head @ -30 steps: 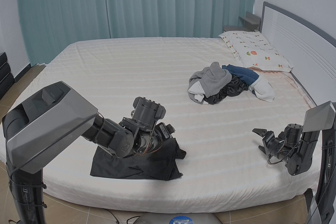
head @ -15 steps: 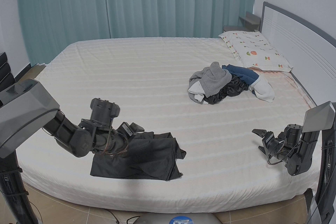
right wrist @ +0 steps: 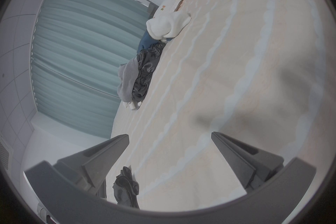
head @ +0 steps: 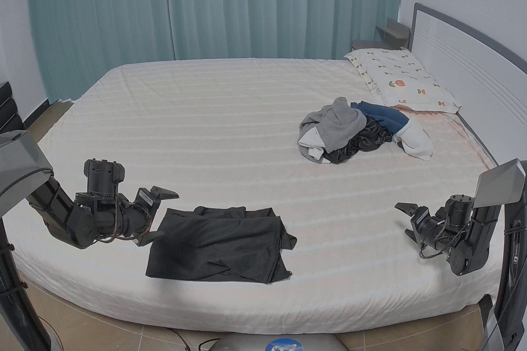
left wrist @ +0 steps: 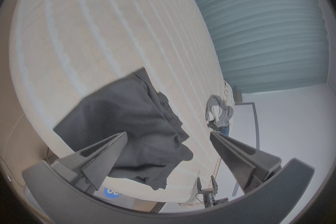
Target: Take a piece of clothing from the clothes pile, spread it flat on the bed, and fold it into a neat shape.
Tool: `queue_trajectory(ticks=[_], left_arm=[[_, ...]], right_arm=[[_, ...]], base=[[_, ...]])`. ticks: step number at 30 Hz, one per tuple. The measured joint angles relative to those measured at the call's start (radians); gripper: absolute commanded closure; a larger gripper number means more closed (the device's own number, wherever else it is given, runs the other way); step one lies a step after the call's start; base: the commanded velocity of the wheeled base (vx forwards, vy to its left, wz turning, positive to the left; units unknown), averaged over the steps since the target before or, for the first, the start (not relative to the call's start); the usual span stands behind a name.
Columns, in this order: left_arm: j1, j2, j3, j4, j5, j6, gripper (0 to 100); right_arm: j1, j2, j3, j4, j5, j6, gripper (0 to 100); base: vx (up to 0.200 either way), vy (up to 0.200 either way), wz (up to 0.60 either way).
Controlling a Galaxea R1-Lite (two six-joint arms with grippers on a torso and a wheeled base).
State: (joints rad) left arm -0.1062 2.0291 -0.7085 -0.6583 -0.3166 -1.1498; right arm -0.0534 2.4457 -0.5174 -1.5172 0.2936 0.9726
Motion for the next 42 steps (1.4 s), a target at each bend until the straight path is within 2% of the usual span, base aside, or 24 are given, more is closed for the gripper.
queue_trajectory(ticks=[5, 17, 22, 29, 42], left_arm=[[0.02, 0.01, 0.007, -0.022, -0.001, 0.001, 0], [0.049, 0.059, 0.011, -0.069, -0.007, 0.004, 0], [0.053, 0.076, 0.016, -0.093, -0.008, 0.003, 0], [0.053, 0.089, 0.022, -0.104, -0.008, 0.004, 0], [0.048, 0.098, 0.023, -0.107, -0.006, 0.009, 0]], right_arm=[[0.006, -0.003, -0.002, -0.001, -0.004, 0.0, 0], [0.199, -0.041, -0.01, 0.006, -0.054, -0.021, 0], [0.236, -0.049, -0.071, 0.085, -0.056, -0.054, 0], [0.281, -0.049, -0.206, 0.179, -0.046, -0.061, 0], [0.316, -0.021, -0.222, 0.185, -0.044, -0.067, 0]], base=[[0.0, 0.2, 0.0], [0.0, 0.2, 0.0], [0.0, 0.2, 0.0], [0.0, 0.0, 0.0], [0.0, 0.0, 0.0]])
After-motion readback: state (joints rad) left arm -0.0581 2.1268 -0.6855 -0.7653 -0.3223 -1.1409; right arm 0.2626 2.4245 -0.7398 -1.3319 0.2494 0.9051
